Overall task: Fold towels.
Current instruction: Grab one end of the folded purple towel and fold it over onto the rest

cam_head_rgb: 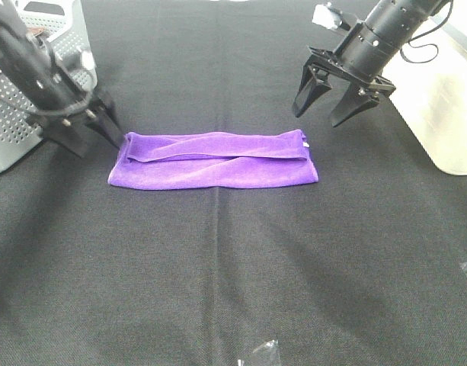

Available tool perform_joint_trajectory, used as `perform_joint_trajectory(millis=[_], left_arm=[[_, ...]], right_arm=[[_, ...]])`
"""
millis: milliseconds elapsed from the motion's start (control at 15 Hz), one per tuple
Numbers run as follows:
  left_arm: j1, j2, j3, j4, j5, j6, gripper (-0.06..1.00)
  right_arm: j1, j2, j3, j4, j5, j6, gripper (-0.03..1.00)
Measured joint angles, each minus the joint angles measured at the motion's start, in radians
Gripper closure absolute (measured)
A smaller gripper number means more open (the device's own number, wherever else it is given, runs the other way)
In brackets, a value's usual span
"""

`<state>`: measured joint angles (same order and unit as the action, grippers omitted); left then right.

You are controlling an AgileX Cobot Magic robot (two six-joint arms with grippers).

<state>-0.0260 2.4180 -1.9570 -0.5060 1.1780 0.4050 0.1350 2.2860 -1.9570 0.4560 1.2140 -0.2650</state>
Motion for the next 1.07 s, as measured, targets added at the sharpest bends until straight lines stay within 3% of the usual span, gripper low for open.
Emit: perform_joint_trajectory(millis=[400,800,1067], left_arm=[[0.001,0.05,-0.003,-0.04,-0.032,0.025,0.15],[-0.002,0.079,-0.01,-0.134,-0.03,0.002,0.15],[-0.069,0.113,-0.029,-0.185,-0.033,-0.013,0.2]], right_arm=[[0.0,-0.001,0.0,-0.002,0.0,0.002,0.25],[0.0,-0.005,0.0,-0.002,0.0,0.021,0.25],[0.0,-0.005,0.0,-0.002,0.0,0.021,0.25]])
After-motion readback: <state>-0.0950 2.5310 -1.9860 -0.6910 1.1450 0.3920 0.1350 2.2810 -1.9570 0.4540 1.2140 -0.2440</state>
